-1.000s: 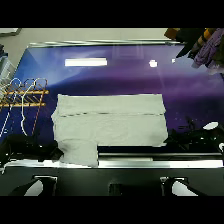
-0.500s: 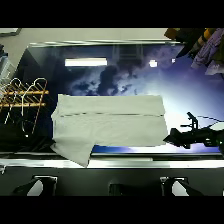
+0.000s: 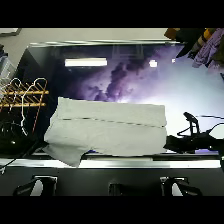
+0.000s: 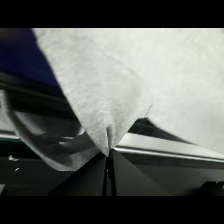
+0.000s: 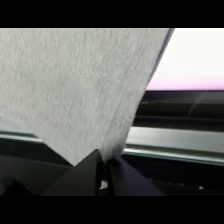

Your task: Fold the clothes and pants, and hang the long-sleeved shirts on hangers.

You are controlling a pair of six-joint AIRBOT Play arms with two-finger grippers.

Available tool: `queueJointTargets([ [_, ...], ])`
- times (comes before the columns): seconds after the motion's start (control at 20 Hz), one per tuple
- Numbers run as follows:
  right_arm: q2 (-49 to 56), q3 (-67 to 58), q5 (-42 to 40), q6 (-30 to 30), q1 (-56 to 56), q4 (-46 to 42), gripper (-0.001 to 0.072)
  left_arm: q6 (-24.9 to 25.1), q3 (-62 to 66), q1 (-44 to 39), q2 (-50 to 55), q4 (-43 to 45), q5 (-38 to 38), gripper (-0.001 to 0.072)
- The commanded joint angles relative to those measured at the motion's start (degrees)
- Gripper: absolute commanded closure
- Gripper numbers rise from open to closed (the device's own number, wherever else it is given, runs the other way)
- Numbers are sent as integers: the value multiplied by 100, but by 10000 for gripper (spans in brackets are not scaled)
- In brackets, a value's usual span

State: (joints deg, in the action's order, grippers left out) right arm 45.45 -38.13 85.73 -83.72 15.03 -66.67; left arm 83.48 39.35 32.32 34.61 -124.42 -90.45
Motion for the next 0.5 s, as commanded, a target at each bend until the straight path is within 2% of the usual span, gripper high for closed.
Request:
queueJointTargets([
  [0.0, 317, -387, -669, -393, -170, -83, 677, -48, 280, -76, 343, -358, 741, 691],
  [0.15, 1403, -1154, -1137, -118, -170, 149, 677, 223, 835, -603, 1517, -354, 1399, 692],
  [0.45, 3296, -2535, -1768, 15, -173, 315, 677, 214, 2562, -1414, 3952, -356, 2205, 692],
])
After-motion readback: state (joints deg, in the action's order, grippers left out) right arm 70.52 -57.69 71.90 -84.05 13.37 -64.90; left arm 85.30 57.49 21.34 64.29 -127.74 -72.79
